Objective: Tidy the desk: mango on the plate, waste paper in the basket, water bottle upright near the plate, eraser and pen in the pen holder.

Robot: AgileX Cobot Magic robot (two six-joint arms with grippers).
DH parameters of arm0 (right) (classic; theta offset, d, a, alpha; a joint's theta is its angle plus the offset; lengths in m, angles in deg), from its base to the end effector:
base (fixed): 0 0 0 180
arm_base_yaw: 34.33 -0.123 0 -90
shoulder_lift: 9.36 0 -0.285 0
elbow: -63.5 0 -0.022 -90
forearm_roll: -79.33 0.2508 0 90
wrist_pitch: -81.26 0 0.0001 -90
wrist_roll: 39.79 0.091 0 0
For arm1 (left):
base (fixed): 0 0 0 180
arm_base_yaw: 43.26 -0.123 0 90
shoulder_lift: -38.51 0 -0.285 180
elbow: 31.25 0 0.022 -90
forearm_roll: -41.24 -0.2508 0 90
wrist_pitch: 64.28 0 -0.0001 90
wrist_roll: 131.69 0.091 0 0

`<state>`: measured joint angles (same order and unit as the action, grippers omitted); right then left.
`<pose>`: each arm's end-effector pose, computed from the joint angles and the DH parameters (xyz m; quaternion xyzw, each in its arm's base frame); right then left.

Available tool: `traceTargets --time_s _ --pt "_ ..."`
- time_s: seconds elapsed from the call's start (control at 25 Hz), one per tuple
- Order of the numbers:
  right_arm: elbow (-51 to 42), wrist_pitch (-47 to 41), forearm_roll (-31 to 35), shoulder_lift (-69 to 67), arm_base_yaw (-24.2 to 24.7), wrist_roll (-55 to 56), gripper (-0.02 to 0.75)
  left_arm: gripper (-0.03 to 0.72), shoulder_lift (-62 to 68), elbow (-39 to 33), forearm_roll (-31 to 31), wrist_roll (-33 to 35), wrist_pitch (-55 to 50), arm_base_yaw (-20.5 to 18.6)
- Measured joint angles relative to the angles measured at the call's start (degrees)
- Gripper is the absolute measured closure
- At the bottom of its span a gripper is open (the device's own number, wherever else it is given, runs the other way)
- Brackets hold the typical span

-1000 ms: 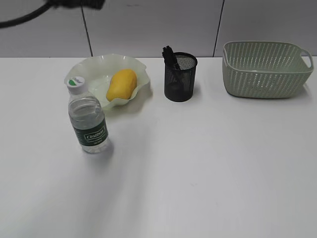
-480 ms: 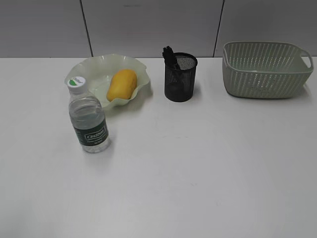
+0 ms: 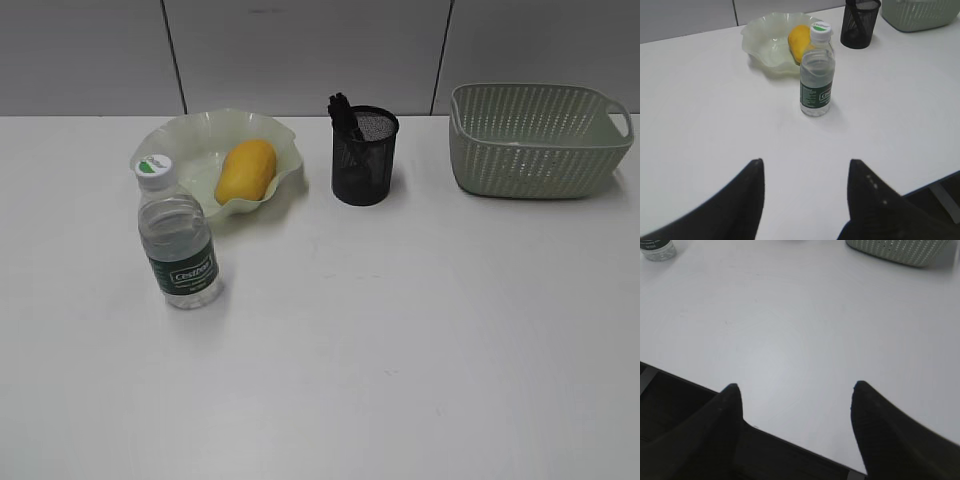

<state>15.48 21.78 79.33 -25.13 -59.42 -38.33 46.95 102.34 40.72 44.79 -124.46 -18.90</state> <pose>0.0154 0.0072 0.2810 -0.1802 0.8613 0.1091 0.4624 -0.0062 0.0036 0.2886 0.1524 0.8297 -0.1250 0.5223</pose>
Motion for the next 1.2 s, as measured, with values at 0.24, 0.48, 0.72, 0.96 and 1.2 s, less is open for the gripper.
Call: traceTargets --time_s 0.24,0.48,0.72,0.96,1.2 --pt "0.00 0.00 0.00 0.00 0.00 0.00 0.200 0.332 -0.99 0.00 -0.01 0.00 -0.21 -0.06" --pt "0.00 0.00 0.00 0.00 0.00 0.00 0.225 0.373 -0.99 0.00 -0.01 0.00 -0.21 -0.06" --pt "0.00 0.00 0.48 0.16 4.85 0.00 0.231 0.430 -0.99 0.00 -0.01 0.00 -0.25 -5.49" --pt "0.00 0.04 0.78 3.96 18.19 0.00 0.232 0.442 -0.99 0.00 -0.01 -0.04 -0.25 -16.65" --pt "0.00 -0.02 1.04 8.31 23.06 0.00 0.232 0.442 -0.99 0.00 -0.01 -0.04 -0.25 -18.80"
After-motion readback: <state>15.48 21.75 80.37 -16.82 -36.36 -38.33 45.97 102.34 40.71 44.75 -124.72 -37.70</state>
